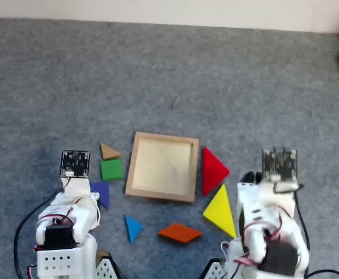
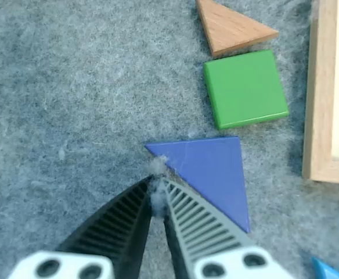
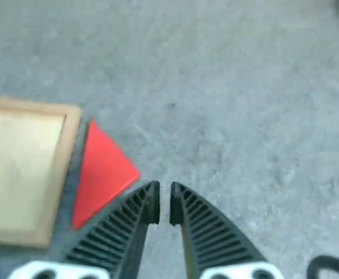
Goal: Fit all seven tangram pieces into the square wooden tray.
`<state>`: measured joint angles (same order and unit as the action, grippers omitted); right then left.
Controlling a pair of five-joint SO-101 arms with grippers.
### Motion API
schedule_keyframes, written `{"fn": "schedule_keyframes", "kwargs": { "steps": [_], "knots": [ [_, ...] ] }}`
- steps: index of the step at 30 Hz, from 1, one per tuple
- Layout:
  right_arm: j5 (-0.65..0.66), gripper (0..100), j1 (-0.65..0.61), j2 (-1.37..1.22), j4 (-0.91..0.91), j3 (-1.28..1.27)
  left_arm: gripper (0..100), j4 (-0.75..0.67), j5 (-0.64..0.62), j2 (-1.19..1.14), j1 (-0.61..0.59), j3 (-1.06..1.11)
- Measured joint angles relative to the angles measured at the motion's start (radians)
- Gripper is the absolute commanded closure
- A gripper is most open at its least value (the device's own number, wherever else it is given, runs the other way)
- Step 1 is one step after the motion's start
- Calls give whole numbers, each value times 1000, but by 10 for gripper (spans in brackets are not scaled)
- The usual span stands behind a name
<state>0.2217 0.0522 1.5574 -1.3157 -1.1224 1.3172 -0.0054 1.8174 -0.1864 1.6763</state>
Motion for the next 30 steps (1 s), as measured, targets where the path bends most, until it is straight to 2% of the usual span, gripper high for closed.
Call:
{"fn": "schedule_keyframes", "kwargs": {
  "steps": [6, 8, 15, 18, 23, 30],
  "knots": [
    [-114, 714, -118, -420, 0, 209, 995, 0, 0, 0, 0, 0],
    [-153, 675, -161, -528, 0, 250, 995, 0, 0, 0, 0, 0],
    [-216, 669, -334, -790, 3, 292, 995, 0, 0, 0, 0, 0],
    [-219, 669, -391, -868, 69, 292, 995, 0, 0, 0, 0, 0],
    [-264, 668, -408, -1003, 209, 292, 995, 0, 0, 0, 0, 0],
    [-321, 668, -408, -1221, 311, 292, 995, 0, 0, 0, 0, 0]
  ]
}}
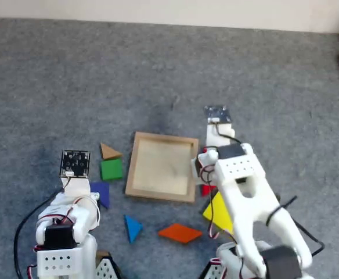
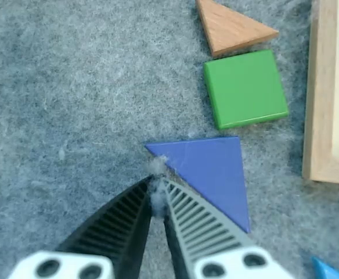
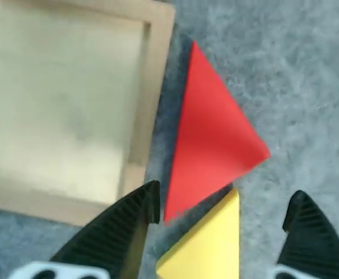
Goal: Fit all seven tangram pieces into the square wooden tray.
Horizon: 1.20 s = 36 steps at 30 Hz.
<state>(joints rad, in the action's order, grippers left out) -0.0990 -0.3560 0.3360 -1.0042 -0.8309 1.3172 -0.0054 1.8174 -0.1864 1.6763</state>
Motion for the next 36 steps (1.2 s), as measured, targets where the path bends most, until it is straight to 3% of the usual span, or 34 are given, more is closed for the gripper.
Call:
{"fn": "schedule_keyframes", "kwargs": {
  "steps": [13, 36],
  "knots": [
    [0, 670, 29, -186, 170, 2, 995, 0, 0, 0, 0, 0],
    [66, 670, 29, -193, 184, 2, 995, 0, 0, 0, 0, 0]
  ]
}}
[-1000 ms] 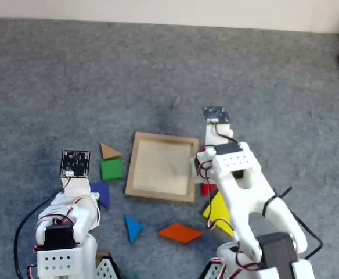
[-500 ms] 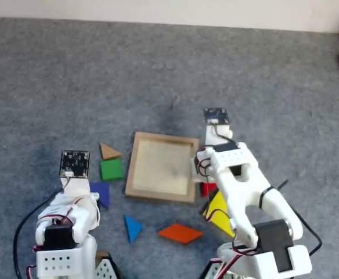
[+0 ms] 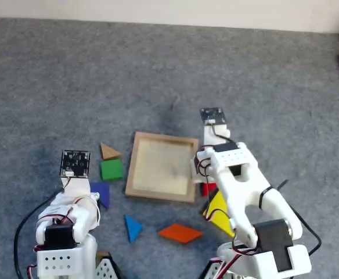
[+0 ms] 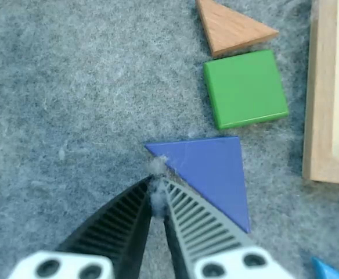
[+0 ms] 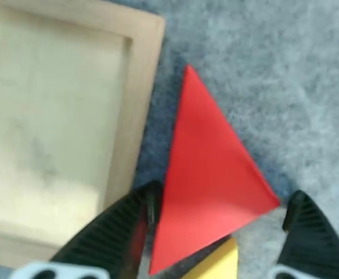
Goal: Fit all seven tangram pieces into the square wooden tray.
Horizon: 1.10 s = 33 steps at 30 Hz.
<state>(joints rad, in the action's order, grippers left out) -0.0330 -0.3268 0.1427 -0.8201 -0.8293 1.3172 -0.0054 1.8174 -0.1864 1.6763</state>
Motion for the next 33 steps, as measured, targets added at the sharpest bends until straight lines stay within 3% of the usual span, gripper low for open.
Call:
{"fn": "schedule_keyframes", "kwargs": {
  "steps": [3, 8, 22, 26, 33],
  "knots": [
    [6, 687, 0, 0, 0, 0, 995, 0, 0, 0, 0, 0],
    [9, 820, 3, 0, 0, 0, 995, 0, 0, 0, 0, 0],
    [9, 829, 26, 0, -3, 32, 995, 0, 0, 0, 0, 0],
    [9, 813, 25, 0, -54, 86, 995, 0, 0, 0, 0, 0],
    [121, 663, 68, 0, -183, 212, 995, 0, 0, 0, 0, 0]
  ]
}}
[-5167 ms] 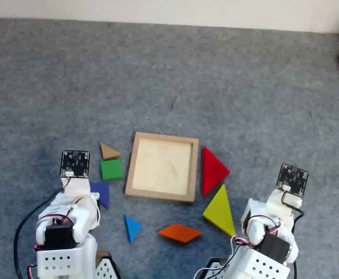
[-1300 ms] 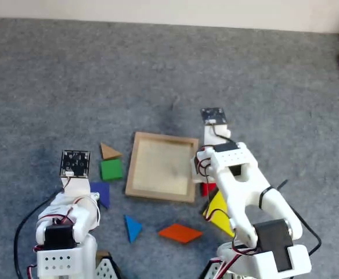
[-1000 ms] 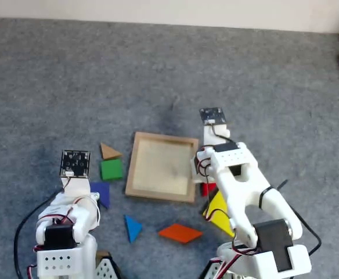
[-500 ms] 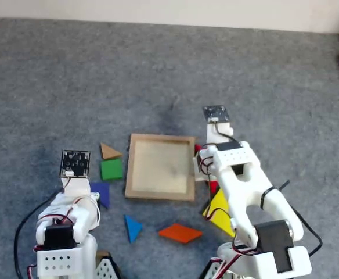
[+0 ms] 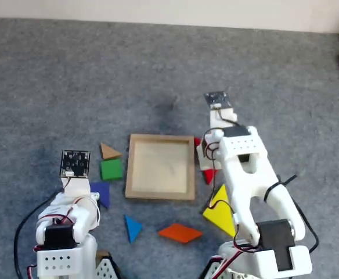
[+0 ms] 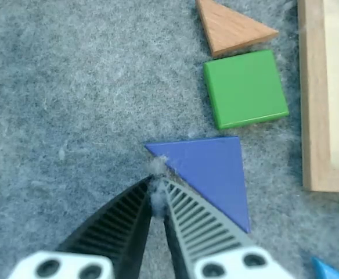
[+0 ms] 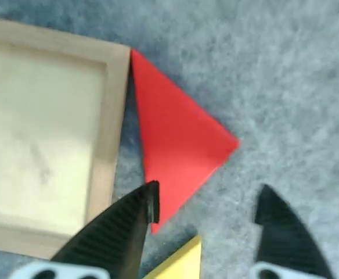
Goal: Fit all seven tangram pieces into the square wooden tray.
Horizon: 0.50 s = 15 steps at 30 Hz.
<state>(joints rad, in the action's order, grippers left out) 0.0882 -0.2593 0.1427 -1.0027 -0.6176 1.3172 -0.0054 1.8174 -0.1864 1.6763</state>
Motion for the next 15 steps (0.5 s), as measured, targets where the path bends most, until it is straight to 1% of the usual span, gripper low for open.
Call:
{"fn": "schedule_keyframes", "kwargs": {
  "steps": [4, 10, 15],
  "knots": [
    [6, 662, -3, -15, -3, 32, 995, 0, 0, 0, 0, 0],
    [6, 660, -54, -158, -8, 127, 995, 0, 0, 0, 0, 0],
    [8, 659, -60, -242, -12, 180, 995, 0, 0, 0, 0, 0]
  ]
}}
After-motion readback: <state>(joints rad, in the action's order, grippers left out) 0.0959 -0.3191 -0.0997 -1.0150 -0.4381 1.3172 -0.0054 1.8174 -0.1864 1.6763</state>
